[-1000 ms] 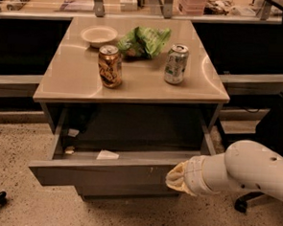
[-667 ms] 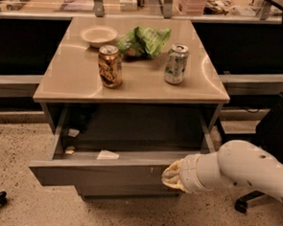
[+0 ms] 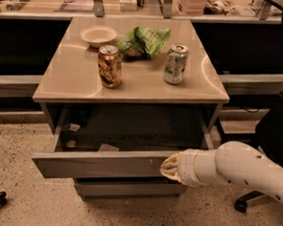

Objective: Close top drawer

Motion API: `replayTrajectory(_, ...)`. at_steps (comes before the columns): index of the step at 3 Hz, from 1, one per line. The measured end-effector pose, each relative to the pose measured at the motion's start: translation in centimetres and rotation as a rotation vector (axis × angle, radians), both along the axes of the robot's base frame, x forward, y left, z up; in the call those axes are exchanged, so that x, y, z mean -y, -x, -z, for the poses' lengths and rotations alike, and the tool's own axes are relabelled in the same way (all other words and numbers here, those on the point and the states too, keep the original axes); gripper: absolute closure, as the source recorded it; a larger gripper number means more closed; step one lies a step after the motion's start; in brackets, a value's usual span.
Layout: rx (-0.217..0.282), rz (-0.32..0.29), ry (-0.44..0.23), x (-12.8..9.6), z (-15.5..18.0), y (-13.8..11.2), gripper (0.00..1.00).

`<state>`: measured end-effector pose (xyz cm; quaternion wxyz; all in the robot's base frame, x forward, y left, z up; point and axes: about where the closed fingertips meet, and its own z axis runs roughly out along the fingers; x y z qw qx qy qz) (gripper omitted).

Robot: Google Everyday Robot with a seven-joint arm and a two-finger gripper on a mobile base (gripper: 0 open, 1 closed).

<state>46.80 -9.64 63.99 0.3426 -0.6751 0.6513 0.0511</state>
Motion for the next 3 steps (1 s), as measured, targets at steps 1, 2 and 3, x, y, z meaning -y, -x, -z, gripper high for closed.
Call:
replayTrajectory(1, 0.07, 0.034, -0.031, 0.1, -0.6, -2.5, 1.0)
replayTrajectory(2, 0.118, 0.06, -0.056, 0.1, -1.0, -5.4, 1.0)
replayTrajectory(3, 0.14, 0.074, -0.067, -0.2, -0.9, -8.2, 1.0)
